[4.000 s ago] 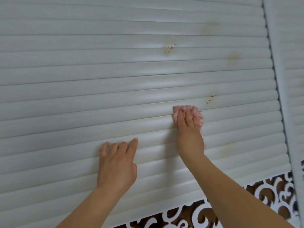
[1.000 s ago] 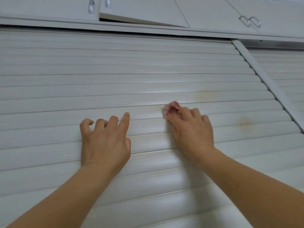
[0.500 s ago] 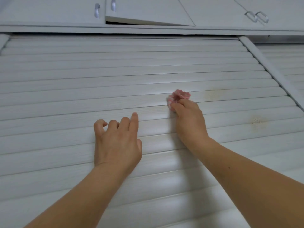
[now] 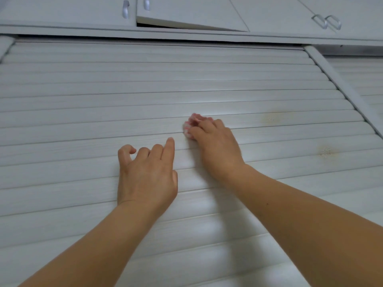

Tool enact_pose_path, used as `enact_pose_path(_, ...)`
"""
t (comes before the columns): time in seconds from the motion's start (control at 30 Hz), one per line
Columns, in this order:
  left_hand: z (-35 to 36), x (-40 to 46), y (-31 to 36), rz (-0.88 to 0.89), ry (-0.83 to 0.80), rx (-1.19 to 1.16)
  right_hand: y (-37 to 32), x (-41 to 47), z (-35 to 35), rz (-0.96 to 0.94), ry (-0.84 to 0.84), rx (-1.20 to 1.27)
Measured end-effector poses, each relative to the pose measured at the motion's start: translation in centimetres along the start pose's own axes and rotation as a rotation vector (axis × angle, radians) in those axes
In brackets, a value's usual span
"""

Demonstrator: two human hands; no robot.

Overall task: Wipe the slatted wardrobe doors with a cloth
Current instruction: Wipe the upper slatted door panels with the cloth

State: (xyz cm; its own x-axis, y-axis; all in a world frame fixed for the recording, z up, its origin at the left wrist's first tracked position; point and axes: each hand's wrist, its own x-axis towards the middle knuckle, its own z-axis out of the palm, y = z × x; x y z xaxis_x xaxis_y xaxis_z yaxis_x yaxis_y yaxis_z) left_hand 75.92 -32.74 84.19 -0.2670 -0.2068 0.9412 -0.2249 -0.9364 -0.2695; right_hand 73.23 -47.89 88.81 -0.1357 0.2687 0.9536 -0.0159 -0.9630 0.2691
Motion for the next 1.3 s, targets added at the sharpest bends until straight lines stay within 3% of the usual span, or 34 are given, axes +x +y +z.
enact_pose_path(0.2, 0.1, 0.0, 0.1, -0.010, 0.007, -0.010, 7.8, -2.1, -3.7, 0.251, -0.002, -0.154)
enact_pose_path(0.33, 0.4, 0.2, 0.2, -0.030, 0.038, -0.020, 7.2, -2.2, -4.3, 0.445, 0.006, -0.179)
enact_pose_path(0.53, 0.5, 0.2, 0.0, -0.059, 0.074, -0.055, 0.6, 0.1, -0.8, 0.197, 0.083, 0.052)
enact_pose_path(0.63, 0.8, -0.1, -0.4, -0.102, 0.079, -0.140, -2.2, 0.9, 0.5, 0.096, -0.018, 0.123)
enact_pose_path(0.73, 0.8, -0.6, -0.6, -0.162, 0.030, -0.281, -4.3, 0.1, 1.1, 0.061, -0.003, 0.195)
enact_pose_path(0.9, 0.0, -1.1, -0.7, -0.305, 0.015, -0.530, -4.9, -3.3, 1.4, -0.082, -0.061, 0.236)
enact_pose_path(1.03, 0.1, -1.4, -0.2, -0.338, 0.010, -0.550, -3.8, -5.8, 0.5, -0.179, -0.038, 0.288)
enact_pose_path(1.13, 0.1, -1.3, 0.2, -0.285, -0.003, -0.483, -1.4, -7.3, -0.7, -0.168, -0.047, 0.259)
enact_pose_path(1.3, -0.3, -1.3, 1.4, -0.182, -0.066, -0.416, 4.8, -9.4, -3.0, 0.006, 0.026, 0.157)
